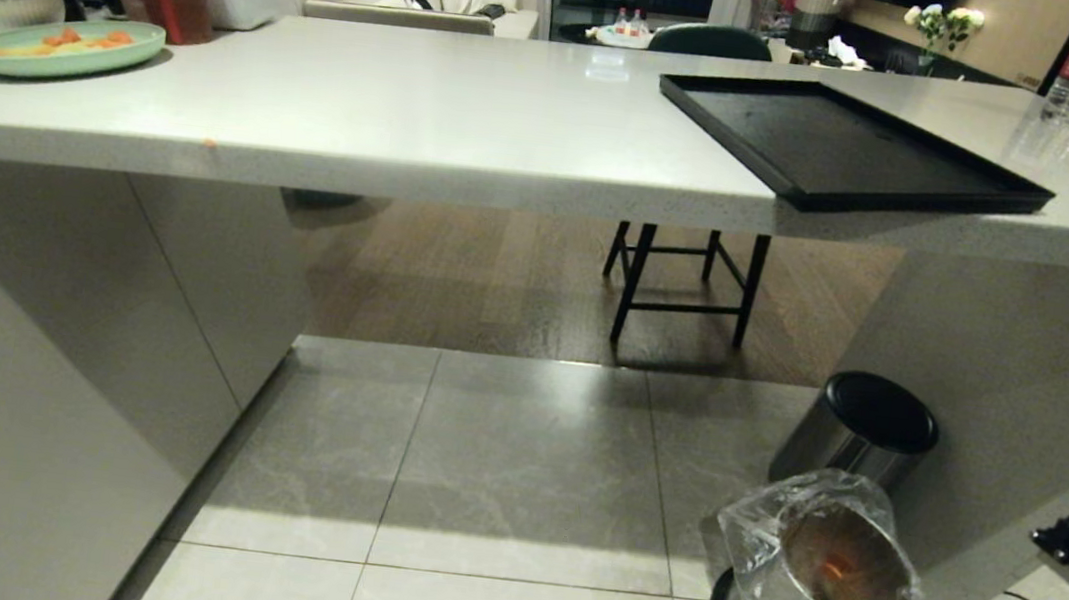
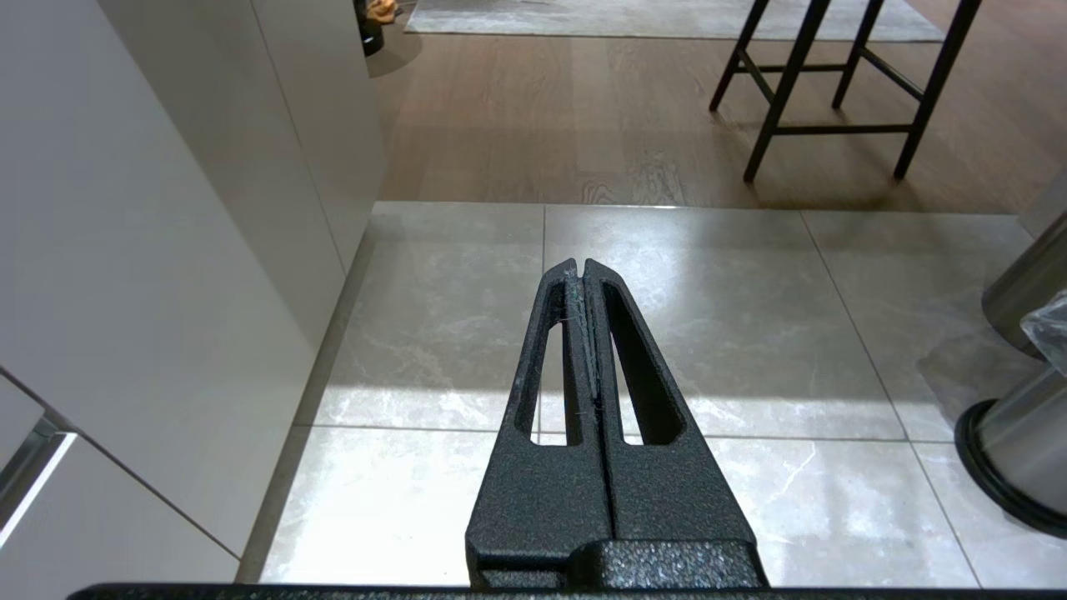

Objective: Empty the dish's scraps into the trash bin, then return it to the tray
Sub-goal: Move the bowl over the trash can

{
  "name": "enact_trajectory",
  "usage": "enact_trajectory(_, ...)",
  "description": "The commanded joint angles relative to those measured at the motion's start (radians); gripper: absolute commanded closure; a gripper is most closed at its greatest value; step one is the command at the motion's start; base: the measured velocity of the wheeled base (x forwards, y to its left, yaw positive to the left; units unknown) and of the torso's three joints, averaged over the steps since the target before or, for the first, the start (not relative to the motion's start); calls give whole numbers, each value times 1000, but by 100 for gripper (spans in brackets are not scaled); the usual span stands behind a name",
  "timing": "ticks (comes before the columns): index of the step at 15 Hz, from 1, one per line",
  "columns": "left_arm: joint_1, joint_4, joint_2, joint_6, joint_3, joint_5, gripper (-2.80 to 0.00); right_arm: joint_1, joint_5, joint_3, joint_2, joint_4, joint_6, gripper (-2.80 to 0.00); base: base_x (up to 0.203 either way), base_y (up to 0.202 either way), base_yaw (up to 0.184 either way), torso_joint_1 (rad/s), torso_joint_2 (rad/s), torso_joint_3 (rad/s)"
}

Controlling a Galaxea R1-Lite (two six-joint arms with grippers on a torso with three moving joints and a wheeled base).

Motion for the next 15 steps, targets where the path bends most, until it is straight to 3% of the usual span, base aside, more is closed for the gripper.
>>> enact_trajectory(1, 0, 0, 1, 0, 0, 0, 0, 0, 0, 0, -3, 3, 3, 0, 0, 0, 0, 0, 0, 0)
enact_trajectory(5, 0, 0, 1, 0, 0, 0, 0, -3, 0, 3, -10, 6, 2, 0, -3, 1, -51, 2, 1, 1)
enact_trajectory(15, 0, 0, 0, 0, 0, 0, 0, -4, 0, 1, -7, 3, 2, 0, 2, 7, -173, 5, 2, 2)
